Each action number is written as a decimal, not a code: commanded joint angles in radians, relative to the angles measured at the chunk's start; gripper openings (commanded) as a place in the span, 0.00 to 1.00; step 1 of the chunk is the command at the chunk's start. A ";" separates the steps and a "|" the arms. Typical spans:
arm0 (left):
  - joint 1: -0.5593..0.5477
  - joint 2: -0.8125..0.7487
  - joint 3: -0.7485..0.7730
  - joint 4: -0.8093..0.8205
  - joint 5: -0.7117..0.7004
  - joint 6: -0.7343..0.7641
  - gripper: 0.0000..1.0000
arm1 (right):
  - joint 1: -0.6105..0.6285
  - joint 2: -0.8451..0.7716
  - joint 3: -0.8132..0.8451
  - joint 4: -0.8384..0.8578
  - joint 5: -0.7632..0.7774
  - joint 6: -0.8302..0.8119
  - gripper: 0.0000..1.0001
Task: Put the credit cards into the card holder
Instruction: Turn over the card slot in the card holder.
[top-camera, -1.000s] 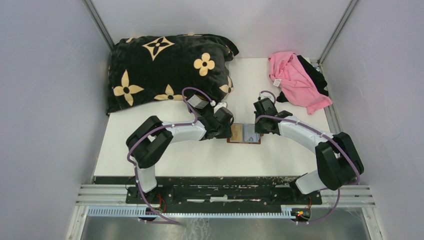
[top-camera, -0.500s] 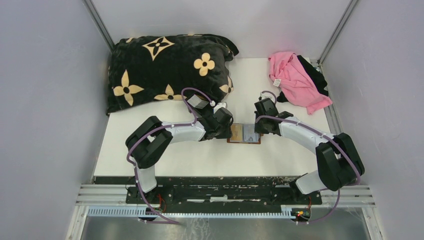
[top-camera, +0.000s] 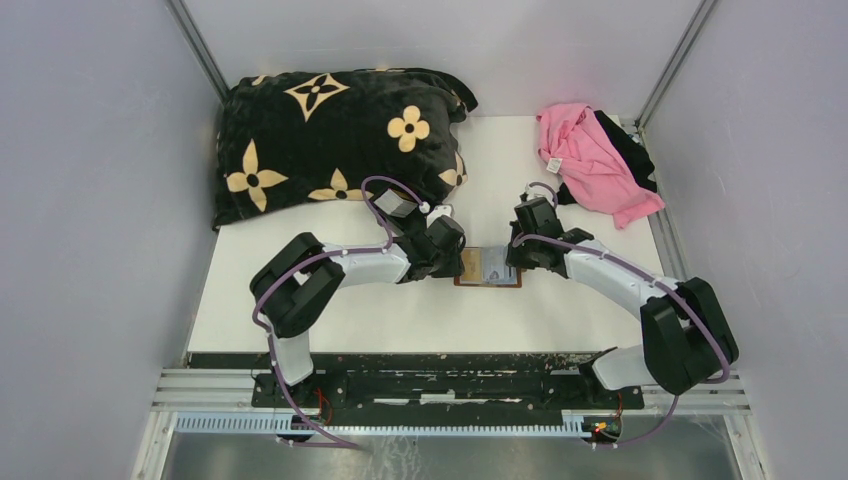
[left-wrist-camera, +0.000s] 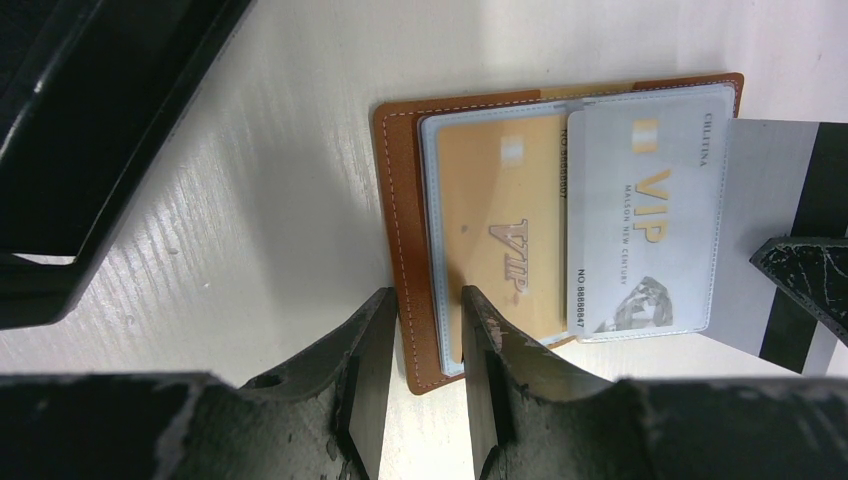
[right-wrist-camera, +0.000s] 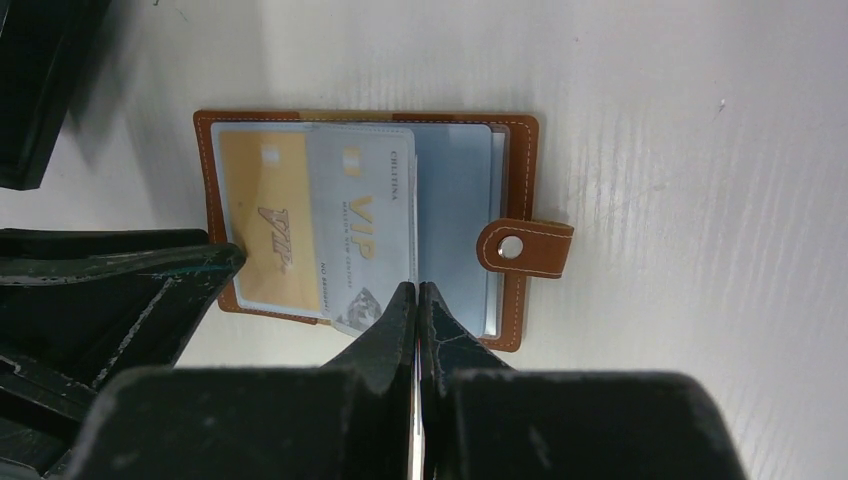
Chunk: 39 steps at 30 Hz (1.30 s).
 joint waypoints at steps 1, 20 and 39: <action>-0.011 0.081 -0.085 -0.215 -0.010 0.006 0.40 | -0.015 -0.044 -0.024 0.065 -0.033 0.035 0.01; -0.014 0.046 -0.127 -0.214 -0.019 -0.003 0.39 | -0.033 -0.065 0.007 0.125 -0.131 0.090 0.01; -0.018 0.015 -0.166 -0.200 -0.015 -0.013 0.39 | 0.024 0.027 0.072 0.161 -0.148 0.102 0.01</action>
